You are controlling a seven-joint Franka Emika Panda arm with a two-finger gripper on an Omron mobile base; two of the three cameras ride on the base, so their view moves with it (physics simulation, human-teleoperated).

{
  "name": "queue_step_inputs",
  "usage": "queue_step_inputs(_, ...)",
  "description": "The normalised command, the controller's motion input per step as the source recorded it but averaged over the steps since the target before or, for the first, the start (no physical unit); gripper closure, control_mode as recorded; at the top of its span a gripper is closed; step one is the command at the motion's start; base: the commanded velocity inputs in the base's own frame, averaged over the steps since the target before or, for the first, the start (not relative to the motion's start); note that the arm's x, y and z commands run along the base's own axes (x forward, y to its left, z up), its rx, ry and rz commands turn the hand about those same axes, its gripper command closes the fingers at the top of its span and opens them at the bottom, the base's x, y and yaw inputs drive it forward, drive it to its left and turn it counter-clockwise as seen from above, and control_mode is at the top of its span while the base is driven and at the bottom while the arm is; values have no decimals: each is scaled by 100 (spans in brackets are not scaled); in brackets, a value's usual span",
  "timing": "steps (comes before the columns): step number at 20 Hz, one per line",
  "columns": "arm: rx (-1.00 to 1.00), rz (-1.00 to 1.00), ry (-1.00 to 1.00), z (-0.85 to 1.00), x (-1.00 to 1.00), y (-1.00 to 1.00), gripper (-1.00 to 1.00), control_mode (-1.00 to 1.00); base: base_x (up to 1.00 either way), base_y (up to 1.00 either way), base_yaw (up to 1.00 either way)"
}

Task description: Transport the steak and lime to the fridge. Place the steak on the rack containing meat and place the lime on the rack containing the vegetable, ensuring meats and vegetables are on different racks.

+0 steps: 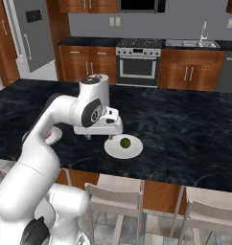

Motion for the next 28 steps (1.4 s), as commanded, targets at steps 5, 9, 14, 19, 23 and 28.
queue_step_inputs(5, 0, -1, 1, -39, 32, -14, -100, -100, 0, 0, 0)
queue_step_inputs(9, 0, -1, 1, -40, 39, -11, -100, -100, 0, 0, 0)
queue_step_inputs(14, 0, -2, 0, -28, 48, -7, -100, -100, 0, 0, 0)
queue_step_inputs(19, 0, -5, 0, -22, 46, -2, -100, -100, 0, 0, 0)
queue_step_inputs(23, 0, -3, 8, -20, 47, -2, -100, -100, 0, 0, 0)
queue_step_inputs(28, 0, -4, 3, -25, 46, -1, -100, -100, 0, 0, 0)
